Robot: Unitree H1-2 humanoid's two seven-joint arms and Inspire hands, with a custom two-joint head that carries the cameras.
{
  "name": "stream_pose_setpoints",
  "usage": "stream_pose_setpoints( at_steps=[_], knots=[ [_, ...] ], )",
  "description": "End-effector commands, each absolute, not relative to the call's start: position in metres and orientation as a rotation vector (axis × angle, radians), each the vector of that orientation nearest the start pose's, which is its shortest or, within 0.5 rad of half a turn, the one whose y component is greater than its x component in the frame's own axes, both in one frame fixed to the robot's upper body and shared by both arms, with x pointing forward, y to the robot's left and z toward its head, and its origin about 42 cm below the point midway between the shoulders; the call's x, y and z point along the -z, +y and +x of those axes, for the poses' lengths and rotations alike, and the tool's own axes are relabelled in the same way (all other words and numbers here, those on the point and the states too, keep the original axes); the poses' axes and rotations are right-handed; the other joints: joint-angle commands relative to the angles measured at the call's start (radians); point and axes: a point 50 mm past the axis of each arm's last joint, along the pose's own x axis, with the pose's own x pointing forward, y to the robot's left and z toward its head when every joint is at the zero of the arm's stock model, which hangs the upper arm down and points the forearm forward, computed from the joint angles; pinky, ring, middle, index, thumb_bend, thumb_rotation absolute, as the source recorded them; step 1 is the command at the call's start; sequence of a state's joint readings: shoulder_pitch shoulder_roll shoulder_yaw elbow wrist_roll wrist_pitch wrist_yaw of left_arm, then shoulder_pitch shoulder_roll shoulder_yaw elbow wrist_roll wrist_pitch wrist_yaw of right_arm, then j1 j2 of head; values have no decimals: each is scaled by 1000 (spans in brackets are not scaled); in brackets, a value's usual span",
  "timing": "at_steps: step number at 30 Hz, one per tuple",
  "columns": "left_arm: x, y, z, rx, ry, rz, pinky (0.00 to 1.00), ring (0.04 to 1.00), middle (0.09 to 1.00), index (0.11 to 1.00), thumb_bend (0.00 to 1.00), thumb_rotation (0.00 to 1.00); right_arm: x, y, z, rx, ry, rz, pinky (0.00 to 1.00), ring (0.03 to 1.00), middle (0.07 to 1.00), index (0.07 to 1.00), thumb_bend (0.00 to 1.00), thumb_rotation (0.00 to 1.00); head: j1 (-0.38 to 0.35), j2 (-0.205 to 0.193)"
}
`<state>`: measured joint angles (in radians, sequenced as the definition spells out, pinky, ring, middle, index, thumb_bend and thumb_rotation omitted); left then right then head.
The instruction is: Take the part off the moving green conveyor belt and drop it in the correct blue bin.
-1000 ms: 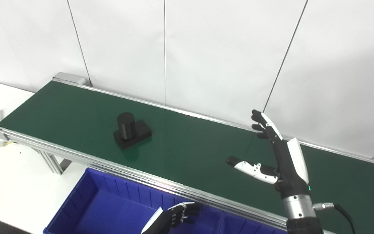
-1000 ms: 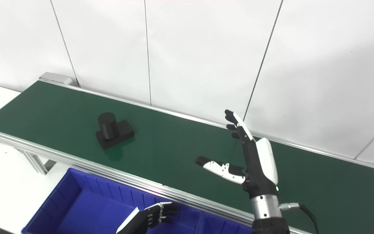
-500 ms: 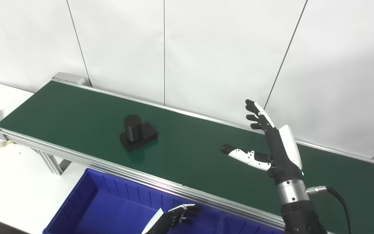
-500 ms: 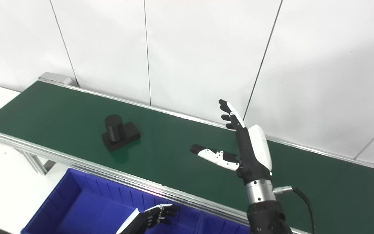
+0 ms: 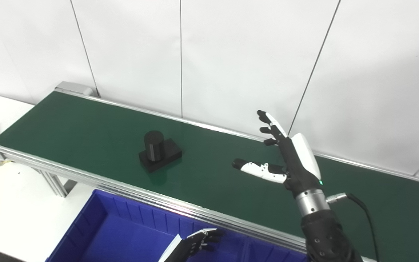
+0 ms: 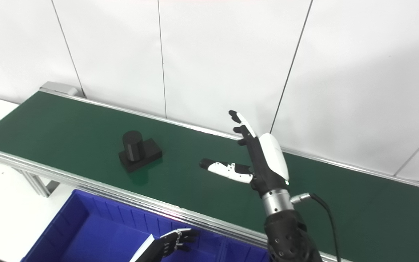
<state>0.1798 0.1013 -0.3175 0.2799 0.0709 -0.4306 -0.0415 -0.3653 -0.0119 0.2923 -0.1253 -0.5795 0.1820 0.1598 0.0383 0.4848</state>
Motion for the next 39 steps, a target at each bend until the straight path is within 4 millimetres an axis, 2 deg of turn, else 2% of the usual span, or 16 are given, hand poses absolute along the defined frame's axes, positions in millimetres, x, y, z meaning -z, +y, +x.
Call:
stream_pose_setpoints(
  at_steps=[1,13,23,31,34,36,39],
  knots=[
    [-12,169,195,348,-31,87,747,822,839,789,947,235,-245,-89,367,-339,-400,-639,697,827,905,928,824,540,-1,1],
    [-10,171,196,348,-18,48,738,815,825,777,917,176,-245,-62,388,-392,-383,-706,745,848,913,939,926,490,-23,-4],
    [-11,172,196,371,-20,32,719,789,795,753,942,193,-246,-49,399,-427,-379,-754,745,855,932,955,975,479,-23,-9],
    [-11,173,198,392,-22,20,686,743,754,715,974,211,-243,-38,408,-464,-380,-760,826,911,944,959,1000,419,-26,-13],
    [-11,173,198,398,-19,5,684,738,747,711,975,215,-242,-35,412,-486,-376,-755,831,919,951,965,1000,406,-26,-13],
    [-9,173,197,401,-14,-22,688,747,754,708,989,203,-240,-33,414,-503,-371,-738,807,922,961,969,1000,348,-26,-14],
    [-10,173,198,407,-17,-18,678,746,755,708,987,208,-238,-29,417,-514,-362,-726,797,921,963,969,1000,313,-27,-13]
  ],
)
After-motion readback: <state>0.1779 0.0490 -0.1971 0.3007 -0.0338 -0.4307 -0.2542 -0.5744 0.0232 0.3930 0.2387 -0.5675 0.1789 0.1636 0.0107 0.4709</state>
